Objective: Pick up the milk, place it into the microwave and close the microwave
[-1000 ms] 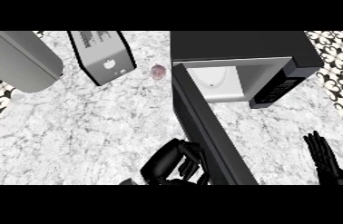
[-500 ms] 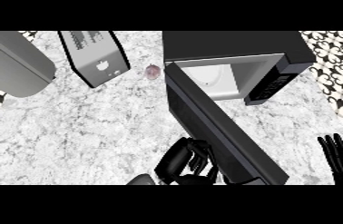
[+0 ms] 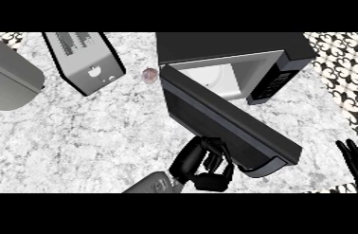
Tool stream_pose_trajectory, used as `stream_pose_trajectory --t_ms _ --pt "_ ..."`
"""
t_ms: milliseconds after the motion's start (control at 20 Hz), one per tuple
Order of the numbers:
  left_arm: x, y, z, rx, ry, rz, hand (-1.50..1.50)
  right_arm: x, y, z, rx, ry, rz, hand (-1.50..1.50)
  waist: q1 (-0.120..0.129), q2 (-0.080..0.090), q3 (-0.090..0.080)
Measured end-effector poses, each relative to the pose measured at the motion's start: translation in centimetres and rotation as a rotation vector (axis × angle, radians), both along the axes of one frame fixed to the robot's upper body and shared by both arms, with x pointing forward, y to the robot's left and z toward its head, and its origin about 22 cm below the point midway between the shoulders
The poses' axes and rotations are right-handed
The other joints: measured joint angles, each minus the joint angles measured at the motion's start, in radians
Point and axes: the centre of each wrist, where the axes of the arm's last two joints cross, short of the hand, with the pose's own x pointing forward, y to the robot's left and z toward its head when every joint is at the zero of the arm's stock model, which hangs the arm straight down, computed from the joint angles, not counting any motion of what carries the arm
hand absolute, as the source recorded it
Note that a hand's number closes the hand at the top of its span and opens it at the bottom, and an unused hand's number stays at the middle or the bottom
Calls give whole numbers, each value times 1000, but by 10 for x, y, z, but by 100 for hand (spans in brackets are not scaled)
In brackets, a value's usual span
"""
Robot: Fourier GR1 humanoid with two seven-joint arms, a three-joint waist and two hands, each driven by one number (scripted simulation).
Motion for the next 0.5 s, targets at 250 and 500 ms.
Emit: stream_pose_trajectory --t_ms 250,500 --pt "4 -6 9 -70 -10 52 150 2 1 21 -16 -12 60 -150 -26 6 -1" --pt "14 -11 20 -126 -24 169 150 6 -2 40 -54 -30 103 -150 -46 10 -1"
